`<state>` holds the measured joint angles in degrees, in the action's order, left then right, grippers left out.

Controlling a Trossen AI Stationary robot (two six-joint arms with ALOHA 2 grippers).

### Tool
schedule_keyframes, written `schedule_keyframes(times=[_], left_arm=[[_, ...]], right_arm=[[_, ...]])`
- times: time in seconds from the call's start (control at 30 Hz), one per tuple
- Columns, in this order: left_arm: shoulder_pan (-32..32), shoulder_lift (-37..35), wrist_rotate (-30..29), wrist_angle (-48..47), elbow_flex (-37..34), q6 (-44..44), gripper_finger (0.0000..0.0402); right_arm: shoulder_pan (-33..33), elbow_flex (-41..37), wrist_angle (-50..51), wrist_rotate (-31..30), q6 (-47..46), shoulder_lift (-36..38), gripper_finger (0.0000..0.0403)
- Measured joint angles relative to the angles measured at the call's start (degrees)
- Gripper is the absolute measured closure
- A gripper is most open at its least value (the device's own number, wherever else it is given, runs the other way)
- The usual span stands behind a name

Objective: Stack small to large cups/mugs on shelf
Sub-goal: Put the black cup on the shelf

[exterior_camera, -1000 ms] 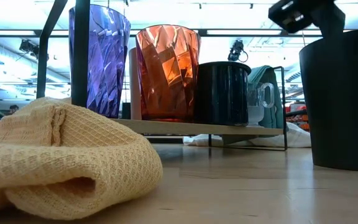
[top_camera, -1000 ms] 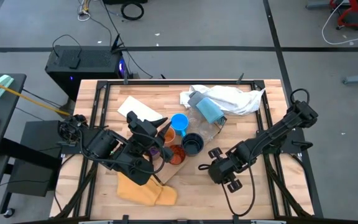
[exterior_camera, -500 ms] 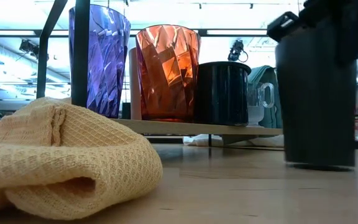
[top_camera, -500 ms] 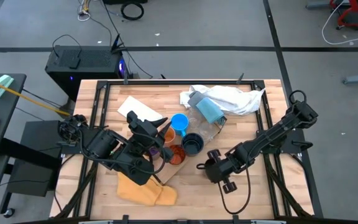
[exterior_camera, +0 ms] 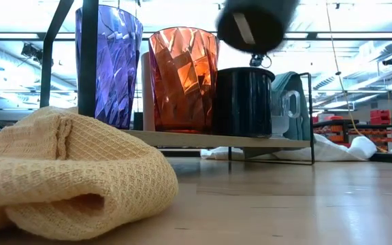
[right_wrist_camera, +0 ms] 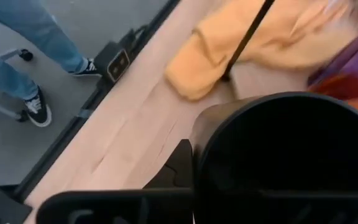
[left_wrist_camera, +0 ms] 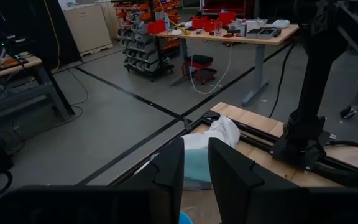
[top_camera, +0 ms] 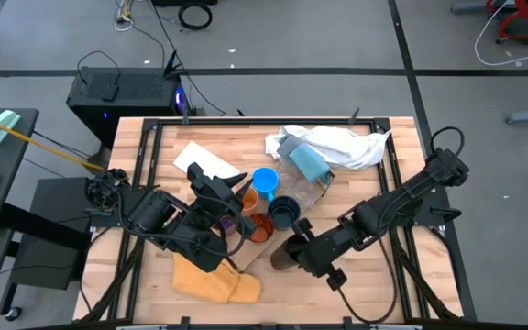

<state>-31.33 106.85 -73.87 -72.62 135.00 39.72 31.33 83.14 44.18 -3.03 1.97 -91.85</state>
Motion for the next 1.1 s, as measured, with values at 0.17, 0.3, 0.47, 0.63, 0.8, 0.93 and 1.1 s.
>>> schedule_keyframes(times=[0.17,0.3,0.47,0.63,0.8,0.93,1.1], left_arm=[[0.0,-0.3,0.1,-0.1,0.0,-0.7,0.0326],[0.0,-0.8,0.2,-0.1,0.0,-0.9,0.0328],[-0.1,-1.0,0.3,-0.1,0.0,-1.4,0.0321],[-0.2,-1.4,0.8,0.0,0.0,-1.5,0.0321],[-0.3,-1.6,1.1,-0.1,0.0,-1.5,0.0328],[-0.4,-1.6,1.3,-0.2,0.0,-1.5,0.033],[-0.4,-1.6,1.3,-0.2,0.0,-1.6,0.0324]], right_arm=[[0.0,4.6,1.1,1.9,6.0,-0.4,0.0401],[0.0,10.1,6.5,2.3,9.2,-4.1,0.0401],[-0.7,20.1,13.2,2.4,14.1,-11.1,0.0402],[-2.5,27.5,18.1,3.8,18.7,-16.7,0.0402],[-3.8,31.8,20.6,5.8,22.2,-20.3,0.0402],[-4.0,32.6,20.5,7.1,25.0,-21.7,0.0402],[-4.2,32.6,20.5,7.6,27.3,-23.6,0.0402]])
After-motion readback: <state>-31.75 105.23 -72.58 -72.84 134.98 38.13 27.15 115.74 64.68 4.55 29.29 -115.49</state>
